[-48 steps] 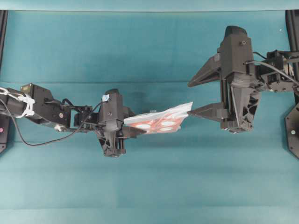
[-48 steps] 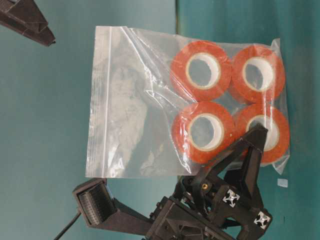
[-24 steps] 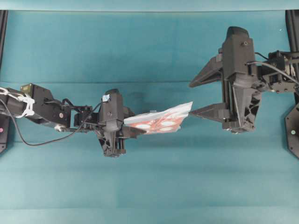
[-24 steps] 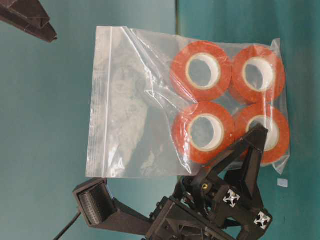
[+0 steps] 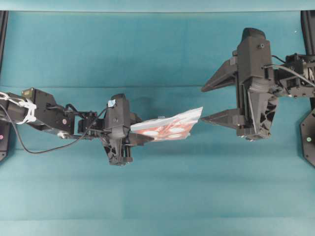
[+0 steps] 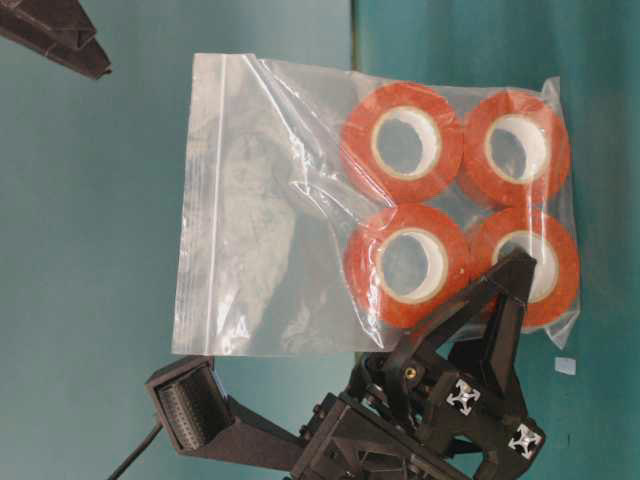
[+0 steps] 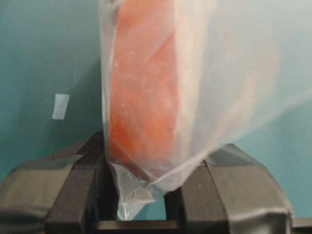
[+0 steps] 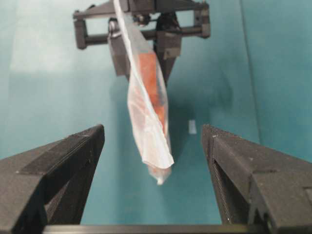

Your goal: Hand over the clear zip bag and make it stand upright.

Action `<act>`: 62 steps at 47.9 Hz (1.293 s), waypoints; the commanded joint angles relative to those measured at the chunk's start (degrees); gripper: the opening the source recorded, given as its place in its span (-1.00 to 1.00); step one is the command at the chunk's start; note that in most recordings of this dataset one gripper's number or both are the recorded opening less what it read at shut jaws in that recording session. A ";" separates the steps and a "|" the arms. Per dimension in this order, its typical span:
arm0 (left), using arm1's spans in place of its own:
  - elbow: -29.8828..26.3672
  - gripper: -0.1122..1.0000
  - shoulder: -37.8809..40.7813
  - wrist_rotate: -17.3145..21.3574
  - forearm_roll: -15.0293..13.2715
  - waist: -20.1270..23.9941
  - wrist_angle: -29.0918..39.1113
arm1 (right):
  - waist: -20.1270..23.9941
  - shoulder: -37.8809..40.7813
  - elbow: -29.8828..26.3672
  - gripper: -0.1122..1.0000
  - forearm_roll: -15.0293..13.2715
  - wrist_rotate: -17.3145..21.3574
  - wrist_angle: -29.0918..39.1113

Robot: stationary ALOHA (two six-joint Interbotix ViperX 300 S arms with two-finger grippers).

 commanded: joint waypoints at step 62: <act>-0.18 -0.37 -0.44 0.00 0.00 -0.09 -0.09 | 0.00 -0.79 0.18 0.75 0.00 0.70 -1.05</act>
